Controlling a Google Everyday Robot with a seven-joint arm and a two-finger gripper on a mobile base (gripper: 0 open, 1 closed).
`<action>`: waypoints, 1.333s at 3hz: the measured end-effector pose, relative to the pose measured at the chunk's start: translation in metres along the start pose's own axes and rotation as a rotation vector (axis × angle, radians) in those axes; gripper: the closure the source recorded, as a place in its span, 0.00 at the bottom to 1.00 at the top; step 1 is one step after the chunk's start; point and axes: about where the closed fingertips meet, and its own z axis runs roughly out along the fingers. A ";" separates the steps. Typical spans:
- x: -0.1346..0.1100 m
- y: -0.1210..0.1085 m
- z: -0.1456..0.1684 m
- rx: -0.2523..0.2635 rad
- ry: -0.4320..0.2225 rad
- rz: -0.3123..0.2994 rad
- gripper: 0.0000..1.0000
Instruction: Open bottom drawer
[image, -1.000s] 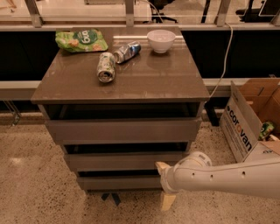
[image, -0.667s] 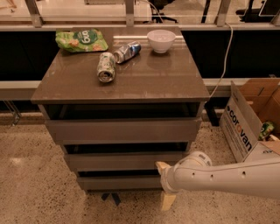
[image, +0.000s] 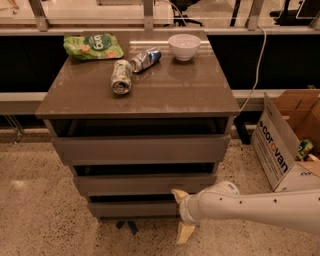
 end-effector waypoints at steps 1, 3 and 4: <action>0.002 0.003 0.025 0.004 -0.111 0.020 0.00; 0.018 0.000 0.052 -0.046 -0.264 -0.005 0.00; 0.028 -0.001 0.072 -0.083 -0.270 -0.027 0.00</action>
Offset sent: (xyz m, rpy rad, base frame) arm 0.0159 -0.0001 -0.0514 0.2780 0.0184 0.1320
